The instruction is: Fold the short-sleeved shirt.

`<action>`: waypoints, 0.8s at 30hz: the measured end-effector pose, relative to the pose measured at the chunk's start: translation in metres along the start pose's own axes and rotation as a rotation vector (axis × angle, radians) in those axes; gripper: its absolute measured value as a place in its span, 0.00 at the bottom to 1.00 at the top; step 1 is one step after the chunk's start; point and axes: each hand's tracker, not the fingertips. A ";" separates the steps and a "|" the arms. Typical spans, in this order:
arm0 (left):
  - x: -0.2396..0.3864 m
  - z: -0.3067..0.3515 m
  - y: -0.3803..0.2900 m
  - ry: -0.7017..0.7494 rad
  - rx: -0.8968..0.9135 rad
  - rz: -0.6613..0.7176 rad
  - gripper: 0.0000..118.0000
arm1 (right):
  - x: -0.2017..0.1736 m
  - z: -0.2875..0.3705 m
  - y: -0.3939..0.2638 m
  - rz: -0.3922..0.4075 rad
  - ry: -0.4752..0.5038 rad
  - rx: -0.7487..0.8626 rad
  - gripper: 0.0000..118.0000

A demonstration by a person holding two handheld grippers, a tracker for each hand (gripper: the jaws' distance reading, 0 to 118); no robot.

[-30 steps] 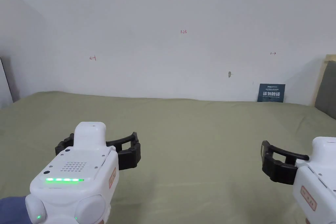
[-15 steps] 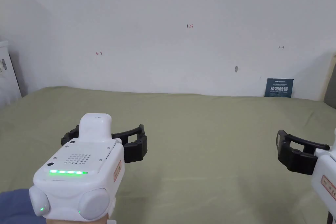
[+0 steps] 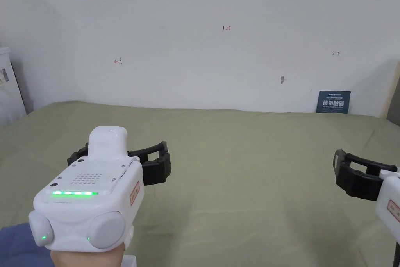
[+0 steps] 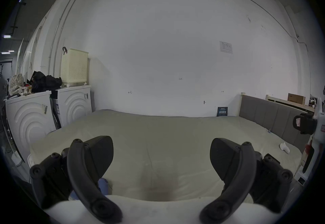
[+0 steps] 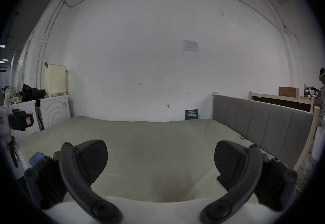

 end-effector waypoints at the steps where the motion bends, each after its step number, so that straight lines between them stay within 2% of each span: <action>1: -0.001 0.000 0.002 -0.005 0.000 0.007 0.97 | 0.000 -0.001 0.002 0.002 0.011 -0.005 1.00; 5: 0.002 0.003 0.011 -0.014 0.011 0.005 0.97 | -0.001 0.000 0.015 -0.014 0.042 -0.007 1.00; 9: -0.001 0.000 0.017 -0.005 -0.001 0.000 0.97 | -0.005 -0.002 0.023 0.016 0.040 0.009 1.00; 14: -0.001 0.002 0.025 -0.013 0.015 0.022 0.97 | -0.011 -0.005 0.033 0.023 -0.013 -0.027 1.00; 15: -0.001 0.002 0.025 -0.017 0.018 0.018 0.97 | -0.009 -0.005 0.033 0.014 -0.002 -0.027 1.00; 17: 0.000 0.001 0.026 -0.018 0.021 0.013 0.97 | -0.006 -0.008 0.034 -0.063 0.042 -0.039 1.00; 19: 0.002 0.001 0.026 -0.023 0.017 0.014 0.97 | -0.001 -0.012 0.034 -0.103 0.054 -0.059 1.00; 24: 0.003 0.000 0.024 -0.020 0.008 0.013 0.97 | -0.002 -0.014 0.042 -0.084 0.022 -0.053 1.00</action>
